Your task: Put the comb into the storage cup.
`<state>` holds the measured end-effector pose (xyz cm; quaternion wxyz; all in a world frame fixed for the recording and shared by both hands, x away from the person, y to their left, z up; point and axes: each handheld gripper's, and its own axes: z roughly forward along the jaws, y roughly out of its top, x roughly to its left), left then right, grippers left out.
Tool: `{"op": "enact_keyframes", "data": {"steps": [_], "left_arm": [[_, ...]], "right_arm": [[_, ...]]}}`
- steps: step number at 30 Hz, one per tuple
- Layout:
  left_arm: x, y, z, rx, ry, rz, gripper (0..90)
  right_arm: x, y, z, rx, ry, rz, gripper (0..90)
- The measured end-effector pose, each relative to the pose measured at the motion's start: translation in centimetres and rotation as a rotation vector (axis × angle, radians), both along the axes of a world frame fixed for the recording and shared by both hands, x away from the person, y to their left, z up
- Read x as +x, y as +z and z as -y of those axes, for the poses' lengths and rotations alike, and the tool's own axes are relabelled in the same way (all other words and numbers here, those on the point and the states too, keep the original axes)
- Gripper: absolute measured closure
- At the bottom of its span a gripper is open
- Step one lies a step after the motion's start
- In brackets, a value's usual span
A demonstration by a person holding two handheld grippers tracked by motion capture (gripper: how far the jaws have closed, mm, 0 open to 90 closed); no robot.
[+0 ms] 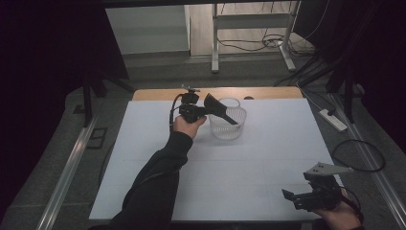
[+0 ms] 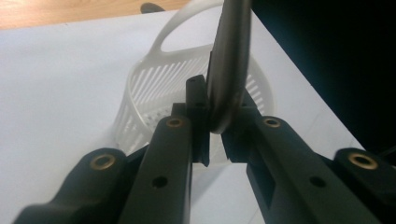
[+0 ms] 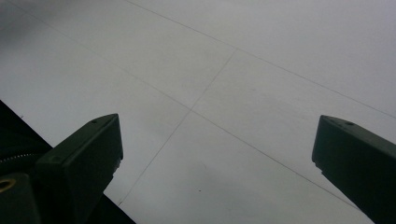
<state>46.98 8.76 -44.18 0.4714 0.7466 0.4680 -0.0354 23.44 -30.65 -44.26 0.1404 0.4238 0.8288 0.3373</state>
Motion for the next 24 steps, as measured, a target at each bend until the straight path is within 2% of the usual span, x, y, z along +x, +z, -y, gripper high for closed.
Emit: {"op": "enact_keyframes", "data": {"steps": [13,24], "left_arm": [[-0.3,-0.2,0.14,0.103,0.047,0.074,72.9],[-0.42,-0.86,-0.13,0.134,0.068,0.088,63.5]], "right_arm": [[0.03,-0.03,-0.02,-0.001,0.003,-0.005,2.7],[0.07,-0.06,-0.07,-0.004,0.002,-0.01,3.1]]}}
